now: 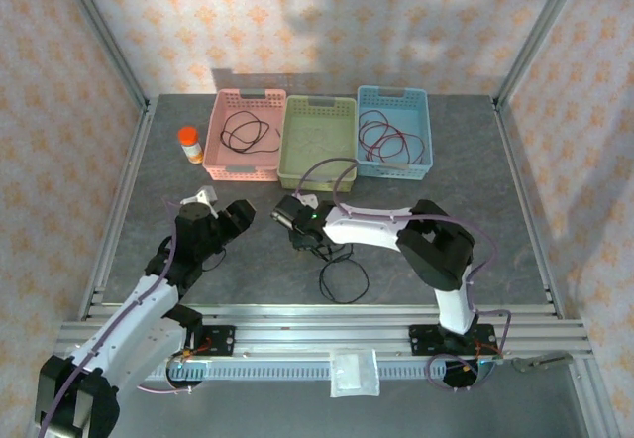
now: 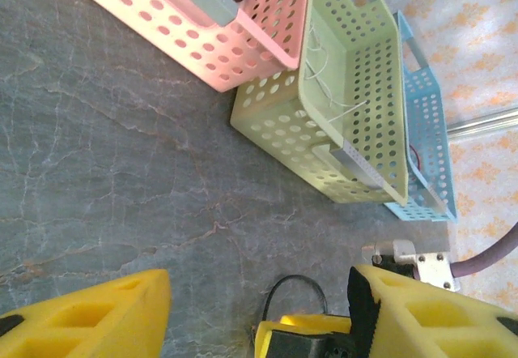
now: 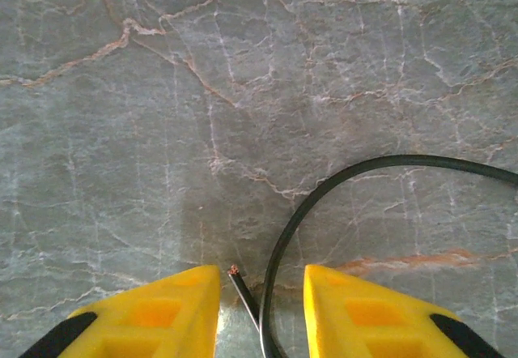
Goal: Untangle the cables
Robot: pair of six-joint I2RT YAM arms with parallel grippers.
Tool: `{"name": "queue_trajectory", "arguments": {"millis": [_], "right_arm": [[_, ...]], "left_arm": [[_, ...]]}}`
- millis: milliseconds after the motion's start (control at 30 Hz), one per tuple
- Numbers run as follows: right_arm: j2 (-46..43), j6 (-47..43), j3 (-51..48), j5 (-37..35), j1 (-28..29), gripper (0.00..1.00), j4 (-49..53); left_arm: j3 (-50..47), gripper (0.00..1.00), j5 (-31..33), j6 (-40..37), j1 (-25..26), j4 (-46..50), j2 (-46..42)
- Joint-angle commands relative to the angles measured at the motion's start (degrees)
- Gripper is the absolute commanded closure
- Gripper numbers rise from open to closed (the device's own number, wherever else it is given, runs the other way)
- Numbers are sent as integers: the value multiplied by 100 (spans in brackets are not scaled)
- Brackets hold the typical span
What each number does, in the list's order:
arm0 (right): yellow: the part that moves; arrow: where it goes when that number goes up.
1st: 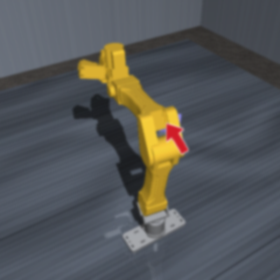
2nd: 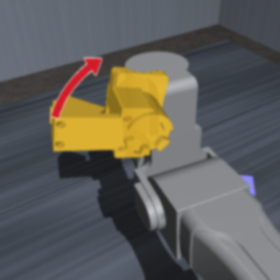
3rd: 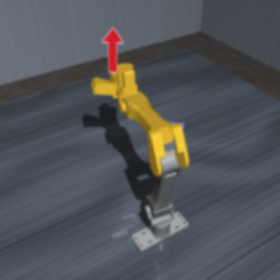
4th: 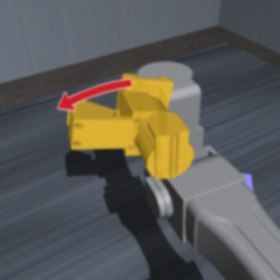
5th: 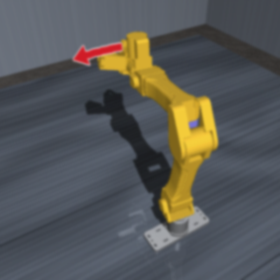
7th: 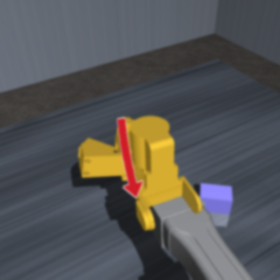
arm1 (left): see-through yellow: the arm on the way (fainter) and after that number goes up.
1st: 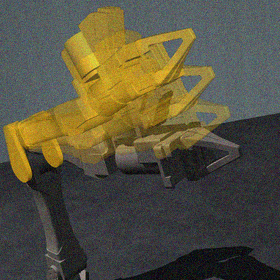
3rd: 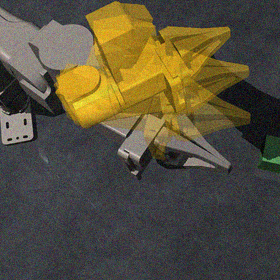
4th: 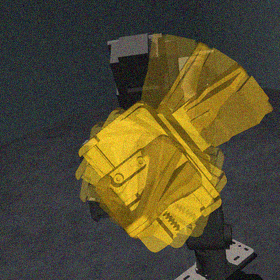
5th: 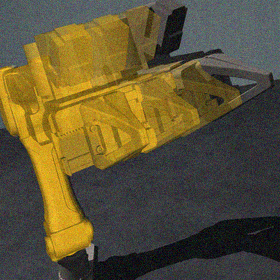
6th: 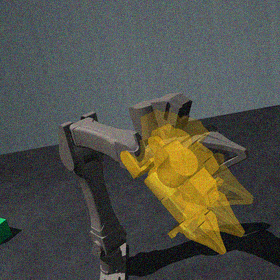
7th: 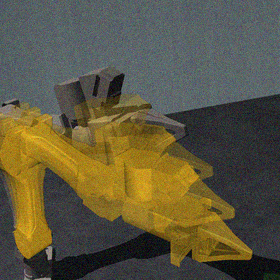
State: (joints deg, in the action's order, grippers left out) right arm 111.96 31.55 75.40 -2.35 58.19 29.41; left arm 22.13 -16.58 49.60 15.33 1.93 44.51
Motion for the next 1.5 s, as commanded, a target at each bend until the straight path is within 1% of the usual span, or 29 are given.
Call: {"name": "queue_trajectory", "arguments": {"millis": [0,167,233,333,400,567,700,800,933,1033,1100,1233,1333,1467], "right_arm": [[142,89,127,-191,10,69,252],[284,72,106,-161,11,70,207],[333,62,83,-143,7,72,173],[387,67,33,-102,-1,78,136],[357,71,-41,-90,-8,84,63],[196,57,-117,-37,-14,93,-87],[-325,-50,-300,99,-24,97,-511],[-762,-141,-368,-2,-27,100,-633],[-1422,-275,-630,-134,-76,100,-891],[-1990,-381,-1050,59,-211,100,-1346],[-2350,-680,-1356,249,-276,100,-1714],[-2850,-1522,-1769,548,-337,100,-2109],[-3200,-1959,-2195,816,-421,100,-2514],[-3479,-2339,-2522,1134,-480,100,-2850]], "left_arm": [[176,40,-170,-77,-30,-132,74],[257,40,-157,-153,-30,-97,169],[282,40,-183,-162,-31,-114,219],[317,40,-174,-170,-30,-137,247],[360,40,-170,-209,-30,-124,292],[439,40,-181,-291,-30,-131,423],[482,40,-338,-333,-30,-249,563],[528,40,-500,-364,-30,-405,708],[605,40,-756,-399,-28,-649,890],[687,40,-1067,-425,-26,-869,1077],[752,40,-1288,-425,-19,-1002,1232],[929,39,-1611,-382,62,-1257,1468],[1139,37,-1750,-380,254,-1361,1661],[1432,32,-1846,-373,668,-1482,1979]]}}
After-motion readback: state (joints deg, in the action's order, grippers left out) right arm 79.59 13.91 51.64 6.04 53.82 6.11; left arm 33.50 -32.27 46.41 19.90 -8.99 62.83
